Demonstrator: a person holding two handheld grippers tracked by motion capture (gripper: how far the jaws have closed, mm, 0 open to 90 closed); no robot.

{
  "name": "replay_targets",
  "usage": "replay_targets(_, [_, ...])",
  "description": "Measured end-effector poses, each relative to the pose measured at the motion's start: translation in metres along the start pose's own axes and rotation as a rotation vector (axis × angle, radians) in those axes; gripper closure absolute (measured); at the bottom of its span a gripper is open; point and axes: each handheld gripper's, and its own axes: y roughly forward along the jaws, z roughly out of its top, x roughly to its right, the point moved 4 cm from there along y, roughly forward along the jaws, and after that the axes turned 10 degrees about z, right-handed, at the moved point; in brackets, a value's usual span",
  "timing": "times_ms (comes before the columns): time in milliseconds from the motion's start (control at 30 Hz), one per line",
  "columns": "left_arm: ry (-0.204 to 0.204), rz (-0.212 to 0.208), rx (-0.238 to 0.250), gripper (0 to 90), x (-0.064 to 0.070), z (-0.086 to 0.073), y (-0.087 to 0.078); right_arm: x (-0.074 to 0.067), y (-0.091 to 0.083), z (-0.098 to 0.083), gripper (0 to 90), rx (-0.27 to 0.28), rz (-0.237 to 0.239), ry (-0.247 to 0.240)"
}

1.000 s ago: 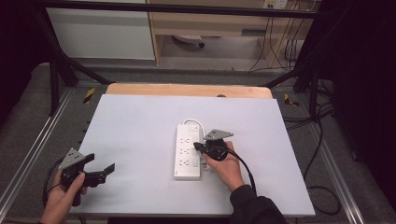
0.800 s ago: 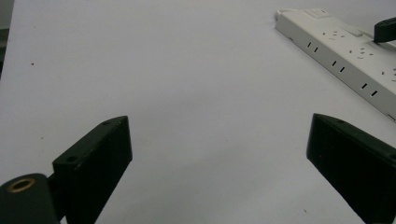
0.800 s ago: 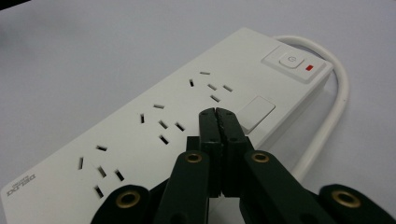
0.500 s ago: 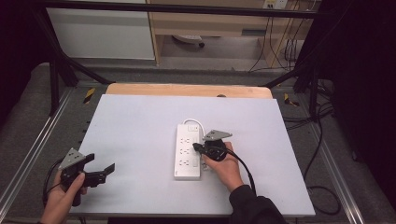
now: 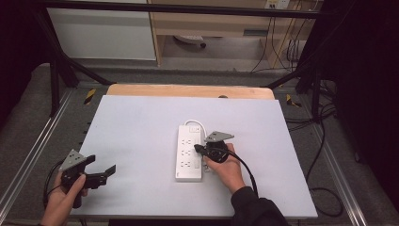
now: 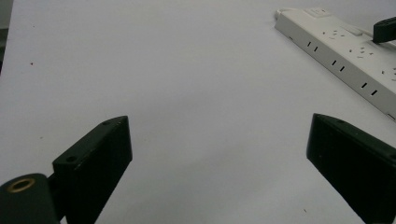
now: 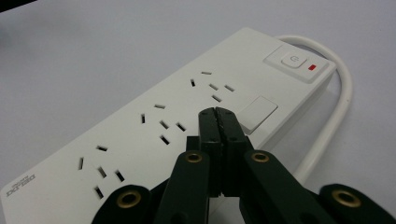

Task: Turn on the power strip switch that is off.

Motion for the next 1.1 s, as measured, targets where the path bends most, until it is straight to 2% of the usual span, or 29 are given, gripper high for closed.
replay_targets(267, [0.002,0.001,-0.002,6.9,0.0,0.0,0.0,0.001,0.001,0.0,90.0,0.004,0.008,-0.001])
replay_targets(467, [0.002,0.0,-0.003,6.9,0.0,0.0,0.0,0.003,0.002,-0.001,90.0,-0.002,0.005,0.021])
replay_targets(767, [0.002,-0.001,-0.001,6.9,0.0,0.0,0.0,0.002,0.002,-0.001,90.0,0.001,0.006,0.018])
replay_targets(1100, [0.006,0.003,-0.006,6.9,0.001,0.0,0.0,0.006,-0.01,0.005,90.0,0.053,-0.007,0.021])
